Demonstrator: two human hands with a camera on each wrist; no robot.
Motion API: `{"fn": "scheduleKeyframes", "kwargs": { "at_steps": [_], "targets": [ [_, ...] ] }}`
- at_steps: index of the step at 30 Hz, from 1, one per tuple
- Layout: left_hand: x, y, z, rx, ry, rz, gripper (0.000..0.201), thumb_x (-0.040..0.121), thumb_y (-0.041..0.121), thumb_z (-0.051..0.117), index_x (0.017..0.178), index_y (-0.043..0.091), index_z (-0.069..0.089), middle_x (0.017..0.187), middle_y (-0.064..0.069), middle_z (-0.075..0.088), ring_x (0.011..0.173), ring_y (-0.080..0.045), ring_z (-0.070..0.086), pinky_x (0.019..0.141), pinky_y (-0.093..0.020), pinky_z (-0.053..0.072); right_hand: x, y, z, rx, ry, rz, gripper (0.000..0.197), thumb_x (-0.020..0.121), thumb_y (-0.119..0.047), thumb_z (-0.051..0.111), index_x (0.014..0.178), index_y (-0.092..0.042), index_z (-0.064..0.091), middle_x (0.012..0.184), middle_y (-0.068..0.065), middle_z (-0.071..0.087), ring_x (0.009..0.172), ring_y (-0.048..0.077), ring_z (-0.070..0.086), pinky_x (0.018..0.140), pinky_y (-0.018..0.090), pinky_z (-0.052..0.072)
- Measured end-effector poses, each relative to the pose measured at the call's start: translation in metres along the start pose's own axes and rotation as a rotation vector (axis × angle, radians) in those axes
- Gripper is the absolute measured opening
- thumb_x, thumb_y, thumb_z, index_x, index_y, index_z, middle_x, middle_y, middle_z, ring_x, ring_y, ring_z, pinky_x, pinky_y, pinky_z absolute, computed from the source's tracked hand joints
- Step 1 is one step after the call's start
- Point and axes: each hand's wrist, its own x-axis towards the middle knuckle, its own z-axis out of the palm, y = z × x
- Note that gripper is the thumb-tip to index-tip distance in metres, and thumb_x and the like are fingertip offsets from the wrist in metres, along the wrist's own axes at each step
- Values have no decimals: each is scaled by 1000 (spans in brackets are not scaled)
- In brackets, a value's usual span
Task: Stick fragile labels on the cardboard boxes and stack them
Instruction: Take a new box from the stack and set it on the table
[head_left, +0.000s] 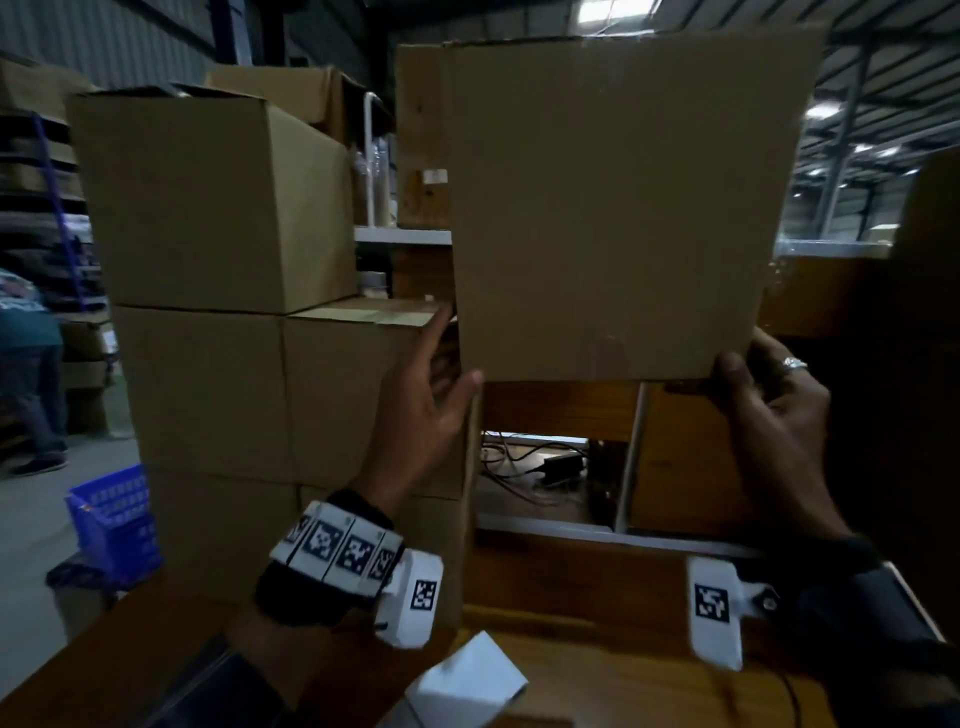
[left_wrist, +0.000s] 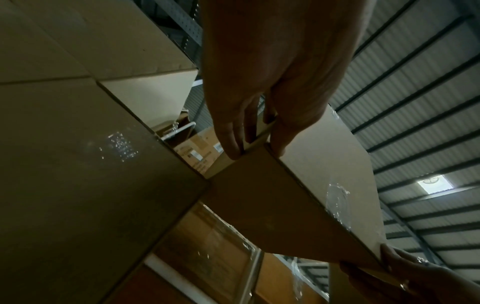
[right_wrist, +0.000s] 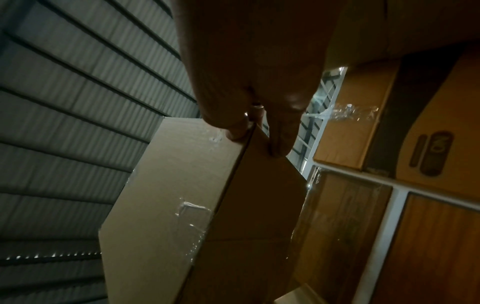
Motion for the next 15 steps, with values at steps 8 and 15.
{"fn": "scheduleKeyframes", "kwargs": {
  "at_steps": [8,15],
  "targets": [
    [-63,0,81,-137,-130,-127,72,92,7,72,151,32,38,138,18,60,125,-5,60,99,-24,53,-66,12,-113,-58,39,177,45,102,-21,59,147,-25,55,135,-3,67,122,12,65,97,38,58],
    [-124,-19,134,-159,-190,-290,66,93,7,71,143,39,43,131,25,63,123,-2,60,103,-31,52,-132,33,-169,-72,89,277,44,95,-7,66,127,-36,65,114,-25,72,111,-1,67,88,18,58]
  ]
}}
